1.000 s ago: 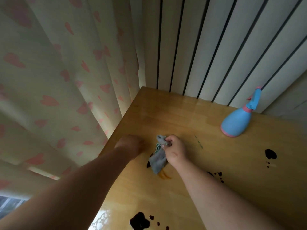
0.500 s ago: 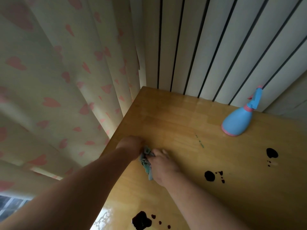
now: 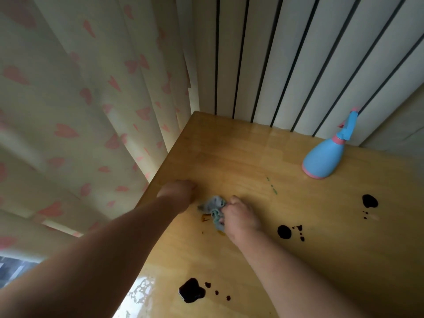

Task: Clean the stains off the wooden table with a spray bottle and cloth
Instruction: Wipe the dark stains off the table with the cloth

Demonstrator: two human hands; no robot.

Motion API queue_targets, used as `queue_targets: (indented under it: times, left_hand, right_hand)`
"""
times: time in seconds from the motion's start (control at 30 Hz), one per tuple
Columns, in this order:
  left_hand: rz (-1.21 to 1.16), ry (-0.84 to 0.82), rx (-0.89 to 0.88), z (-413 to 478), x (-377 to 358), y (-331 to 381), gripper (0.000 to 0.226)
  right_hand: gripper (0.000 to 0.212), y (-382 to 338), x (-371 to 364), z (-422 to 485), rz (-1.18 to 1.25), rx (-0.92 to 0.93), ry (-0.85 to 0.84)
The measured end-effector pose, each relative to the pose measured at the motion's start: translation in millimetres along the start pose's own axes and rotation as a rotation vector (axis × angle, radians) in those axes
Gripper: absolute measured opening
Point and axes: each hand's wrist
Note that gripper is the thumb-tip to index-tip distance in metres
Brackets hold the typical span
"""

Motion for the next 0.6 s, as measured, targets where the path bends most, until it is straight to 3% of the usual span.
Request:
queue_targets:
  times: [0.17, 0.27, 0.37, 0.6]
  left_hand:
    - [-0.023, 0.020, -0.004, 1, -5, -1, 0.060]
    - [-0.010, 0.018, -0.024, 4, -4, -3, 0.059]
    - [0.016, 0.004, -0.021, 5, -3, -3, 0.061]
    - [0.001, 0.022, -0.032, 4, -4, -5, 0.059]
  right_hand:
    - [0.033, -7, 1, -9, -0.041, -0.150, 0.074]
    - [0.055, -21, -10, -13, -0.108, 0.092, 0.089]
    - [0.059, -26, -32, -16, -0.372, 0.371, 0.058]
    - [0.073, 11, -12, -15, -0.171, 0.140, 0.050]
Point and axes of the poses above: each hand's wrist, its own z-axis towards the middle knuckle, its own x-axis out of the back of the hand, y = z × x, and after that the axes turned 5 degrees about -y, right-handed
